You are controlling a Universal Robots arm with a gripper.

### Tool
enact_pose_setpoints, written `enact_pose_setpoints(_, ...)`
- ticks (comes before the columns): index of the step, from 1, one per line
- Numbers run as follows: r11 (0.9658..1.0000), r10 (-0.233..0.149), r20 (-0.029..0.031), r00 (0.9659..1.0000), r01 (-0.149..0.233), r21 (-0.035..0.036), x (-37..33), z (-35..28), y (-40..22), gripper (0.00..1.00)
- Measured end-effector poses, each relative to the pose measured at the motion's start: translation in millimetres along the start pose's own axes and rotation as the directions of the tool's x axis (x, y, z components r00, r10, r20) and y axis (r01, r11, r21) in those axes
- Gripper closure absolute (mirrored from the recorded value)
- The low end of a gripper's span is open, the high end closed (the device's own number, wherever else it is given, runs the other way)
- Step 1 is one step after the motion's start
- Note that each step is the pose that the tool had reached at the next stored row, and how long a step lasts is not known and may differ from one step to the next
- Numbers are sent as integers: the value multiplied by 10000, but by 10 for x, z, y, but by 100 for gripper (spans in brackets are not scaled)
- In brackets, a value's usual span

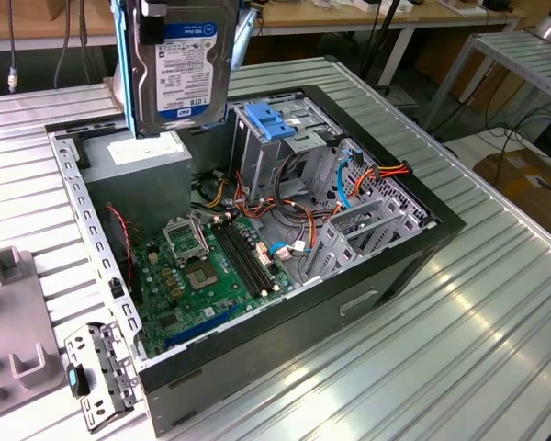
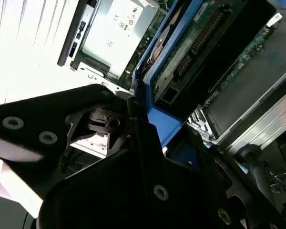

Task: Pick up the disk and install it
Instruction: 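Pick up the disk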

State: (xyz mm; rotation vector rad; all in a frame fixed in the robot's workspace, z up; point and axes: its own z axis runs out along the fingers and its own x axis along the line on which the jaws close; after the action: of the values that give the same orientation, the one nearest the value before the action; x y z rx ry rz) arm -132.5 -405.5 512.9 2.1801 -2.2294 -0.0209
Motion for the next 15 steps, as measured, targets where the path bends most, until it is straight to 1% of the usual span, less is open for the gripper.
enact_pose_setpoints(4, 10000, 2, -2, 10000, -2, -1, 72, 10, -33, 63)
enact_pose_setpoints(11, 10000, 10, -1, 10000, -10, -1, 237, 34, -76, 63)
enact_pose_setpoints(15, 10000, 13, -1, 10000, -13, -1, 312, 42, -93, 63)
